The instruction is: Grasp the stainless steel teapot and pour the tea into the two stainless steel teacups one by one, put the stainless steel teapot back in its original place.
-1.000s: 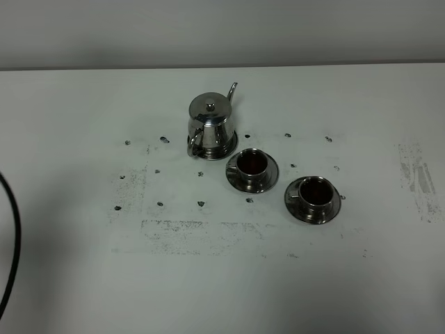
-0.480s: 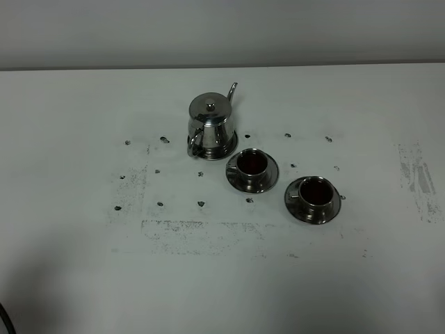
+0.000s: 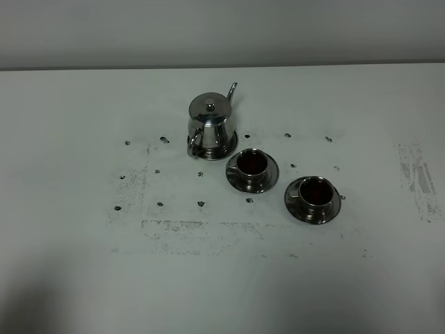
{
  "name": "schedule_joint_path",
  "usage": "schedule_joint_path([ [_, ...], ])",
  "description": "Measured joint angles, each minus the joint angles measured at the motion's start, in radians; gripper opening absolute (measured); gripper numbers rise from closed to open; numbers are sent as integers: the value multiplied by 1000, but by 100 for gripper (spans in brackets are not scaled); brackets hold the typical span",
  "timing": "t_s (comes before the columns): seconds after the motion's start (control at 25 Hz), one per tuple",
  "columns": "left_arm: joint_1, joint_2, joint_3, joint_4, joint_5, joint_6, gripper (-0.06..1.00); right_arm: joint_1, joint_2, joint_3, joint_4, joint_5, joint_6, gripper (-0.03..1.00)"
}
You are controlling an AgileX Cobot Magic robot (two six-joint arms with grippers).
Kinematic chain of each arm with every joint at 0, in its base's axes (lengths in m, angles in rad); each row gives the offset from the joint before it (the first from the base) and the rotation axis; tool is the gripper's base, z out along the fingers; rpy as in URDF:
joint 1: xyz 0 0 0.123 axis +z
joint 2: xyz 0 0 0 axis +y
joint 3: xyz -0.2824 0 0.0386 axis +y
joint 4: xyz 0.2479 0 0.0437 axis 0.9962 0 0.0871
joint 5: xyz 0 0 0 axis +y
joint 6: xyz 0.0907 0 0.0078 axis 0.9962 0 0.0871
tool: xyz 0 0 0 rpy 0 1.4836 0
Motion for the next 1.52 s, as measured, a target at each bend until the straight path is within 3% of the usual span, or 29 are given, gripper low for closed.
schedule_joint_path([
  [0.48,0,-97,0,3,7,51,41,0,0,0,0,0,0,45],
  [1.52,0,-97,0,-20,7,30,40,0,0,0,0,0,0,45],
])
